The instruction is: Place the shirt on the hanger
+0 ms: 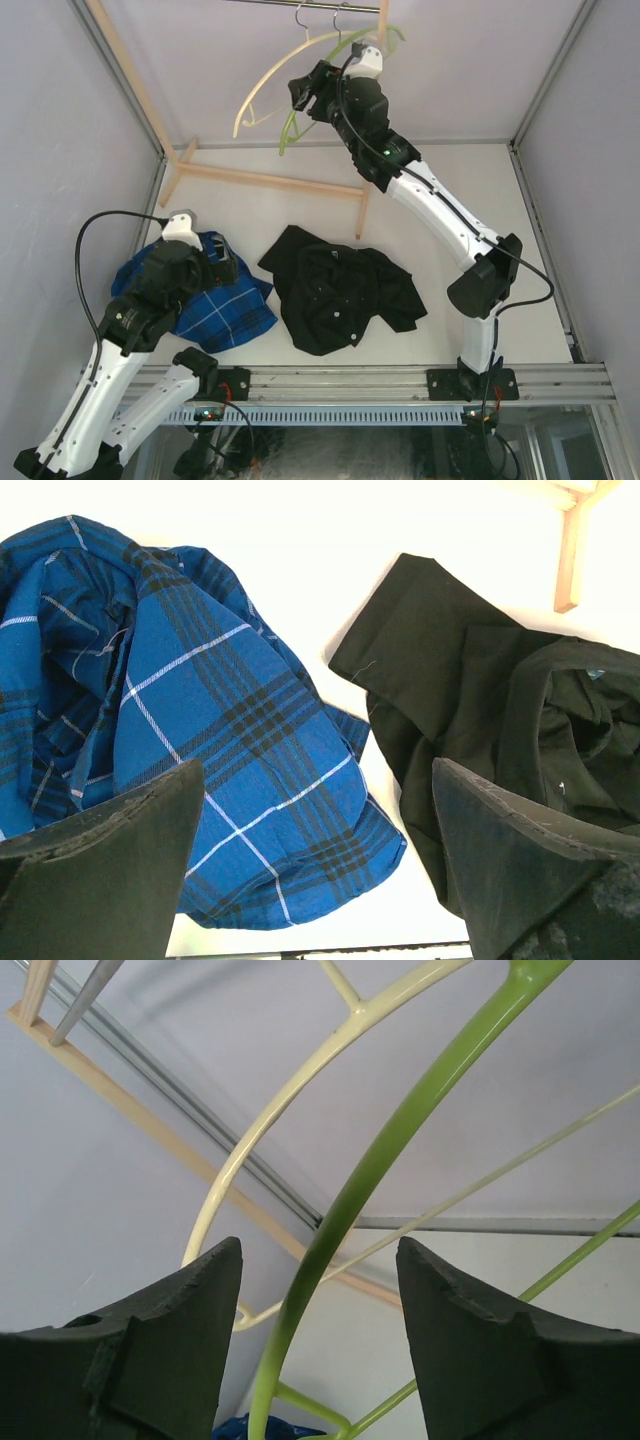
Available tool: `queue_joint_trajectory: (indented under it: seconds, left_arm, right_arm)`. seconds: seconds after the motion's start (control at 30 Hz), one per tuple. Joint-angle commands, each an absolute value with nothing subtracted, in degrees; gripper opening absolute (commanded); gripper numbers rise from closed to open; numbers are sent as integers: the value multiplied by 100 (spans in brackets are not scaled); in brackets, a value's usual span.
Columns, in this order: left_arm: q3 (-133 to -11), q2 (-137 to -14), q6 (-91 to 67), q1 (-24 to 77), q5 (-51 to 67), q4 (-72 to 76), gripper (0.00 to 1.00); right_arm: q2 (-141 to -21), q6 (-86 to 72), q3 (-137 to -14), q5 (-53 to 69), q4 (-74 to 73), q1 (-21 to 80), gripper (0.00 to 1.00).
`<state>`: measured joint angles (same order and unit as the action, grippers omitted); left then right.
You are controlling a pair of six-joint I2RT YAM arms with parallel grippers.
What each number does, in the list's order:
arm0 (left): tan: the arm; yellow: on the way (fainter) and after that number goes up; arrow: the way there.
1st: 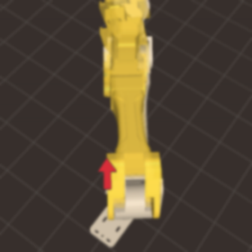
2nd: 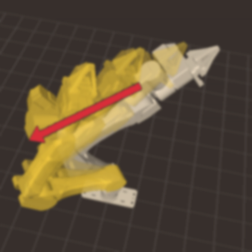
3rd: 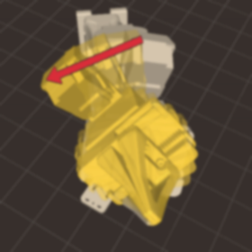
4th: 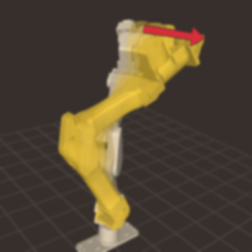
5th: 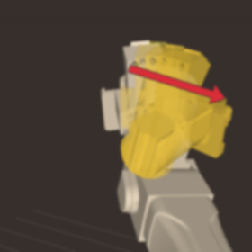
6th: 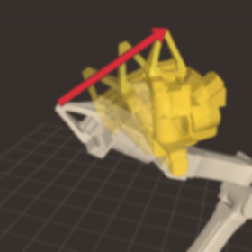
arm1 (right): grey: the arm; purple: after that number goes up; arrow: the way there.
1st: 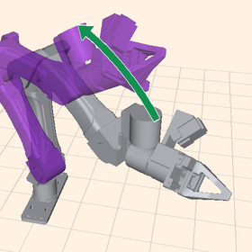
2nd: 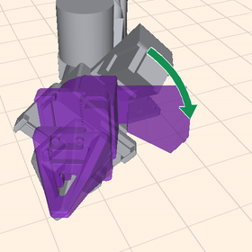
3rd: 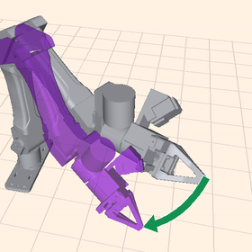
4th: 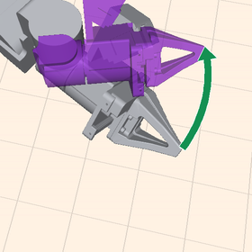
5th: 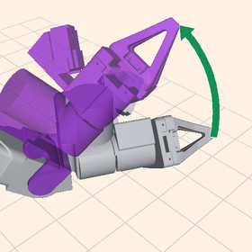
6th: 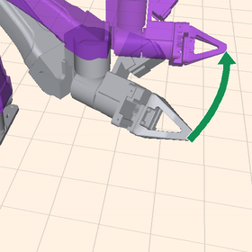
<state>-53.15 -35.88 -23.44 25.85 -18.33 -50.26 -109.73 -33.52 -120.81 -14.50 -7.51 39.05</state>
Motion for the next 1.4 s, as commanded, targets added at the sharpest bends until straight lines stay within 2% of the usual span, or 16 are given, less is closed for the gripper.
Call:
queue_joint_trajectory:
  seconds: [0.0, 0.47, 0.6, 0.93, 1.07, 1.17, 1.37]
  left_arm:
    - [-5180, -3566, -2248, 2569, -1856, -4825, 98]
    - [-5170, -3479, -2276, 2566, -1777, -4809, 96]
    - [-5179, -3522, -2268, 2566, -1749, -4805, 96]
    - [-5176, -3576, -2250, 2566, -1688, -4797, 96]
    - [-5173, -3601, -2243, 2566, -1678, -4790, 96]
    - [-5179, -3615, -2241, 2566, -1678, -4794, 96]
    - [-5168, -3636, -2241, 2568, -1670, -4792, 96]
  right_arm:
    - [-11027, -3422, -12330, -1431, -420, 3931, 60]
    - [-11065, -3324, -12316, -1230, -471, 3762, 19]
    - [-11021, -3297, -12313, -1010, -566, 3674, 12]
    - [-10521, -2225, -11664, -545, -625, 3498, 8]
    - [-10221, -1777, -10931, -441, 16, 3413, 7]
    - [-10040, -1482, -10442, -366, 630, 3387, 2]
    - [-10026, -1297, -10257, 169, 1080, 3234, 0]
